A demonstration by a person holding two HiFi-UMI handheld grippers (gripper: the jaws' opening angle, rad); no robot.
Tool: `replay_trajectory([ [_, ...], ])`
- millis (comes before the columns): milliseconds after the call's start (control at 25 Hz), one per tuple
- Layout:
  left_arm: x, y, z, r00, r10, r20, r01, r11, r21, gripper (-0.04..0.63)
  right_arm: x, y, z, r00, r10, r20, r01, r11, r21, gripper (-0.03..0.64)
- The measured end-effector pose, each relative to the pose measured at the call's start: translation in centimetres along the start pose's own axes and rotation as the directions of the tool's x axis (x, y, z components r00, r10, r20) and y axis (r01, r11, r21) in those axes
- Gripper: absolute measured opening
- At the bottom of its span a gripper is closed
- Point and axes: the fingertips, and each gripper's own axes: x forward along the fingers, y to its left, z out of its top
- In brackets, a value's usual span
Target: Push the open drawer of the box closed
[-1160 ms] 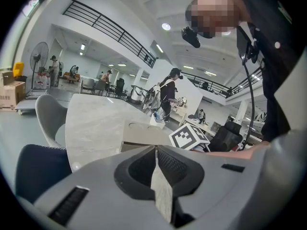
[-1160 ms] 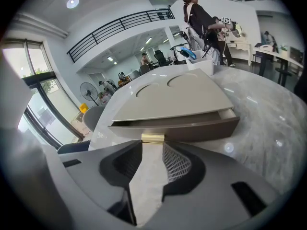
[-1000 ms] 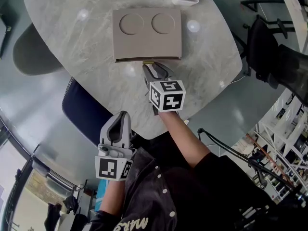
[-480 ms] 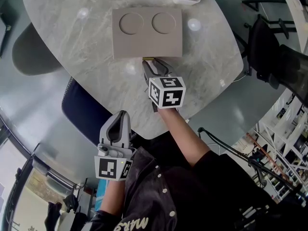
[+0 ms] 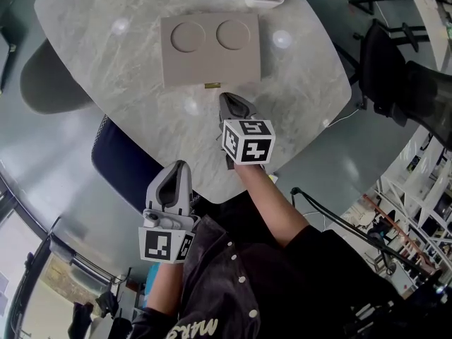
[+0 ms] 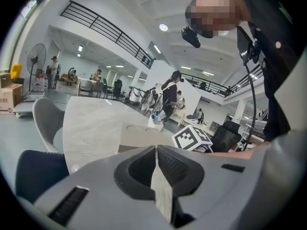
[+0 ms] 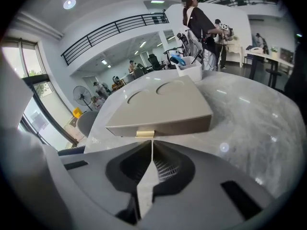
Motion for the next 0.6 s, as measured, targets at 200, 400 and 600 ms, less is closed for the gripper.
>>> replay_trajectory([
  [200, -0.6, -0.5, 1.1, 1.000, -0.012, 0.024, 0.011, 1.000, 0.024, 0.023, -3.1, -0.2, 1.4, 0.998, 0.003, 0.065, -0.005, 0.999, 0.036, -0.002],
  [400, -1.2, -3.1, 3.2, 0.993, -0.101, 0.067, 0.094, 0.990, 0.101, 0.025, -6.9, 0.6, 3.8, 0.991, 0.027, 0.133, -0.031, 0.999, 0.032, -0.003],
  [600, -2.0, -3.7, 4.9, 0.992, -0.069, 0.106, 0.060, 0.994, 0.091, 0.025, -11.3, 1.8, 6.5, 0.974, 0.052, 0.220, -0.045, 0.998, -0.039, -0.002],
])
